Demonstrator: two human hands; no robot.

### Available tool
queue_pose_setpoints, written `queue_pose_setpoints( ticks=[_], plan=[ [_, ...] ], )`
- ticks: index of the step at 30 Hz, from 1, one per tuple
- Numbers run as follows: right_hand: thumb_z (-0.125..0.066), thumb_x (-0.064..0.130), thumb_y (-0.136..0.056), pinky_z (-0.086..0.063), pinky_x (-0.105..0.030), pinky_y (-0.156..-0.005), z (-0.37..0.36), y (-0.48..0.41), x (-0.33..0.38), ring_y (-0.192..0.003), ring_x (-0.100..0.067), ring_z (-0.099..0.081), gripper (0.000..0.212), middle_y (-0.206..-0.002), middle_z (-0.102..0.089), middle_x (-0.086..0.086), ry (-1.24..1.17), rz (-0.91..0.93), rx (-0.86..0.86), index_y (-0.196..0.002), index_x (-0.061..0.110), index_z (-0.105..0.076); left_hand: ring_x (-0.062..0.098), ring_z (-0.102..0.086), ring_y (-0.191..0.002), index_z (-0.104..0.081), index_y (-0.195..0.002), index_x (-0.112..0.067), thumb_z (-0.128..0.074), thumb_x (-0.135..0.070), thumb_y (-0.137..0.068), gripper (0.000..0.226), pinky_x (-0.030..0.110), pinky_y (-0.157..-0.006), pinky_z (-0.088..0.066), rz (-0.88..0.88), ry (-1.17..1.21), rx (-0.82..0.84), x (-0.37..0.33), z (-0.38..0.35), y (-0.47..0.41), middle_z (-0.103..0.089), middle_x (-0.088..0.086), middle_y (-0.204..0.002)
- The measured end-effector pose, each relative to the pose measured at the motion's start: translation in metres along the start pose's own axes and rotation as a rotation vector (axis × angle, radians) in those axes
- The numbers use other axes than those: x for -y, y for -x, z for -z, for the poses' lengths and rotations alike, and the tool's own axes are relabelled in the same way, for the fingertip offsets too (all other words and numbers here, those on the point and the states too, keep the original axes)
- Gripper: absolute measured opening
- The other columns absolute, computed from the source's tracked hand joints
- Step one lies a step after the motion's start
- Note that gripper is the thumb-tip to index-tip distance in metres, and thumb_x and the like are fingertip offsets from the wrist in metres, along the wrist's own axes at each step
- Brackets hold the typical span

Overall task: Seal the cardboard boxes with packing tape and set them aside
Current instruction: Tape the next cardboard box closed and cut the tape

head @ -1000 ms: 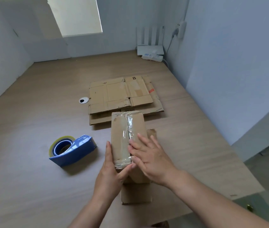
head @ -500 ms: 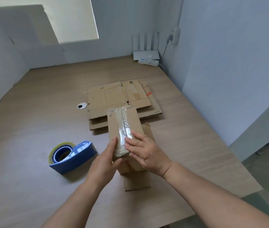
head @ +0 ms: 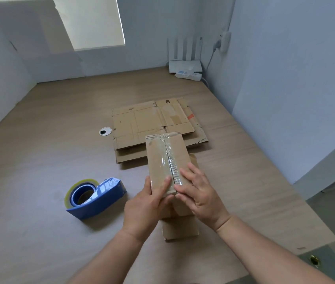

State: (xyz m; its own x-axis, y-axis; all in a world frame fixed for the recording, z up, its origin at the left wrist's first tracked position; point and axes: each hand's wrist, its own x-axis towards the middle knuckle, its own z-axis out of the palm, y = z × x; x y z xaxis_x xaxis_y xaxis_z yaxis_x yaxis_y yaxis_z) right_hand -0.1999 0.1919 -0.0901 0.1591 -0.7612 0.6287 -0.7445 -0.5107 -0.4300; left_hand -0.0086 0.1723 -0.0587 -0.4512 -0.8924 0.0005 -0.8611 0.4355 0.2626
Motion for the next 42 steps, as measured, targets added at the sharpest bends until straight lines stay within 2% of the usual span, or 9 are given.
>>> queue_pose_setpoints(
  ticks=[3,7,10,14,20,27,32,36,42],
  plan=[
    [-0.046,0.041,-0.098,-0.04,-0.042,-0.107,0.002,-0.002,-0.008,-0.132,-0.034,-0.04,0.022,-0.13,-0.056,-0.014,0.105,0.062,0.038,-0.109,0.025,-0.056,0.024,-0.071,-0.068,-0.027,-0.14,-0.043,-0.005,-0.066,-0.095,0.055,0.032,-0.038,-0.049,-0.057,-0.023,-0.03,0.004,0.003,-0.003,-0.062,0.014,-0.128],
    [-0.044,0.043,-0.098,-0.036,-0.038,-0.11,0.002,-0.006,-0.013,-0.133,-0.034,-0.039,0.023,-0.13,-0.055,-0.014,0.097,0.027,0.057,-0.105,0.024,-0.055,0.012,-0.049,-0.127,-0.005,-0.149,-0.042,-0.038,-0.064,-0.088,0.073,0.035,-0.096,-0.048,0.041,0.222,0.043,0.029,0.018,0.002,-0.039,-0.007,-0.149],
    [-0.047,0.04,-0.097,-0.028,-0.032,-0.114,-0.002,-0.01,-0.011,-0.135,-0.034,-0.037,0.02,-0.13,-0.055,-0.015,0.051,-0.027,0.039,-0.104,0.024,-0.056,0.02,-0.042,-0.133,-0.031,-0.147,-0.019,-0.053,-0.048,-0.09,0.067,0.038,-0.105,-0.039,0.237,0.256,-0.195,0.068,0.024,0.005,-0.042,0.004,-0.147],
    [-0.063,0.035,-0.083,-0.031,-0.035,-0.111,0.003,-0.015,-0.007,-0.136,-0.029,-0.037,0.025,-0.132,-0.056,-0.009,-0.028,-0.137,0.08,-0.106,0.024,-0.065,0.03,-0.056,-0.107,-0.048,-0.126,-0.004,-0.054,-0.046,-0.091,0.055,0.041,-0.086,-0.049,0.564,0.053,-0.026,0.114,0.017,0.0,-0.057,0.013,-0.121],
    [-0.059,0.041,-0.086,-0.032,-0.031,-0.112,0.009,-0.014,0.001,-0.135,-0.029,-0.04,0.033,-0.135,-0.055,-0.008,0.102,-0.116,0.116,-0.117,0.028,-0.059,0.023,-0.06,-0.083,-0.049,-0.109,-0.012,-0.054,-0.06,-0.086,0.054,0.03,-0.064,-0.045,0.635,-0.078,0.172,0.132,0.017,-0.01,-0.062,0.004,-0.094],
    [-0.05,0.042,-0.094,-0.026,-0.024,-0.115,0.009,-0.012,0.008,-0.132,-0.032,-0.04,0.039,-0.131,-0.058,-0.013,0.188,-0.121,0.128,-0.106,0.011,-0.071,0.016,-0.058,-0.075,-0.054,-0.091,-0.016,-0.057,-0.062,-0.083,0.047,0.027,-0.062,-0.044,0.563,-0.053,0.249,0.15,0.02,-0.025,-0.057,-0.002,-0.076],
    [-0.054,0.05,-0.079,-0.035,-0.043,-0.109,0.025,-0.023,0.023,-0.131,-0.031,-0.045,0.046,-0.132,-0.059,-0.01,0.192,-0.243,0.246,-0.106,0.017,-0.072,0.013,-0.058,-0.074,-0.06,-0.09,-0.022,-0.059,-0.062,-0.081,0.041,0.031,-0.065,-0.049,0.459,0.176,0.185,0.14,0.038,-0.011,-0.062,-0.004,-0.078],
    [-0.048,0.058,-0.075,-0.034,-0.043,-0.11,0.038,-0.041,0.039,-0.132,-0.022,-0.045,0.058,-0.13,-0.06,-0.004,0.044,-0.381,0.265,-0.106,0.015,-0.072,0.02,-0.059,-0.069,-0.064,-0.08,-0.026,-0.075,-0.047,-0.074,0.025,0.031,-0.06,-0.043,0.291,0.598,0.083,0.107,0.073,0.016,-0.065,0.0,-0.075],
    [-0.063,0.047,-0.075,-0.041,-0.021,-0.1,0.059,-0.075,0.083,-0.116,-0.001,-0.053,0.052,-0.122,-0.06,0.012,-0.441,-0.543,0.226,-0.122,0.026,-0.062,0.003,-0.059,-0.062,-0.066,-0.083,-0.049,-0.066,-0.059,-0.05,0.034,0.014,-0.055,-0.042,0.028,0.717,0.175,0.062,0.113,0.038,-0.068,-0.015,-0.074]
  ],
)
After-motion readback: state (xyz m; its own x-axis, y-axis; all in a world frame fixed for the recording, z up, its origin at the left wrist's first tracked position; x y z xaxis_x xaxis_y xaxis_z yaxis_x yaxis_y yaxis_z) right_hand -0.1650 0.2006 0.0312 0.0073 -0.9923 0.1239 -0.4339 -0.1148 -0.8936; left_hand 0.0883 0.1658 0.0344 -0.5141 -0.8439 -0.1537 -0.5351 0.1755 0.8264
